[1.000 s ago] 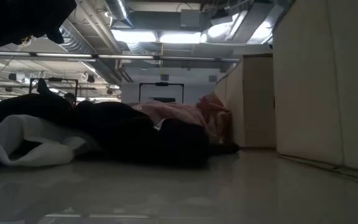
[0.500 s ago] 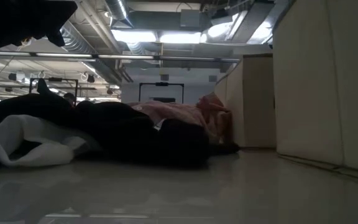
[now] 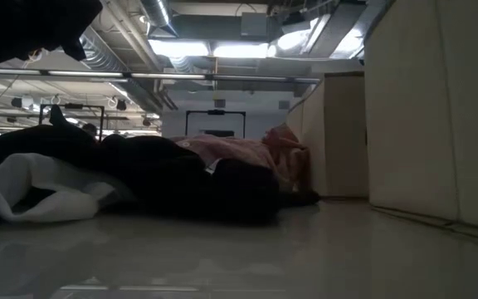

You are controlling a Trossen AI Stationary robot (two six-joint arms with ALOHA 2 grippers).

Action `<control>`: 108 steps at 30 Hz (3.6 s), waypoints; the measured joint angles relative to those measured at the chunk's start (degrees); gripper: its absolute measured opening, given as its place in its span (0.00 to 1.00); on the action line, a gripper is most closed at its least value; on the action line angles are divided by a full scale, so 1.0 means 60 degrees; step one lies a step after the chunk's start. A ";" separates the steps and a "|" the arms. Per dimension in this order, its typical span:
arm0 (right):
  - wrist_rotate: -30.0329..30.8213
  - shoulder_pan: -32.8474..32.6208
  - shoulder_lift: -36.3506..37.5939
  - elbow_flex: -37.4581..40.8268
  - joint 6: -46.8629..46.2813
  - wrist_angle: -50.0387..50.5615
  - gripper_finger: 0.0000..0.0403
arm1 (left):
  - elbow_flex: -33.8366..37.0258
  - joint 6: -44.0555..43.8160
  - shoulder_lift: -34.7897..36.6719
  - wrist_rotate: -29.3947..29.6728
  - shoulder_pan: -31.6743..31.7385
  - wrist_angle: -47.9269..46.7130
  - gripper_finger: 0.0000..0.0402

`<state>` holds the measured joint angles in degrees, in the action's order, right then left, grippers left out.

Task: Sort clothes
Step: Put the white striped sock into the bottom laundry organizer

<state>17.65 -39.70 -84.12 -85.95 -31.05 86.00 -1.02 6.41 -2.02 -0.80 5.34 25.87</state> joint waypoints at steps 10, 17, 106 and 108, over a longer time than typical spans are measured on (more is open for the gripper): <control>-0.0662 0.0561 -0.0017 0.0000 -0.1195 0.0245 0.17 | 0.0000 0.1088 0.0000 0.0090 0.0000 0.0141 0.01; -0.1466 0.0899 0.0002 0.0000 -0.1293 0.0180 0.44 | 0.0000 0.1288 0.0000 0.0357 0.0000 0.0444 0.01; -0.0875 0.6374 -0.5682 0.0000 0.7934 -0.9590 0.03 | 0.0000 0.0569 0.0000 0.0350 0.0000 0.0503 0.01; -0.0848 0.6356 -0.5682 0.0000 0.8055 -0.9599 0.03 | 0.0000 0.0569 0.0000 0.0350 0.0000 0.0503 0.01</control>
<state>12.57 -1.57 -118.21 -85.95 17.28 28.41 -1.02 9.82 -2.02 1.30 5.34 28.89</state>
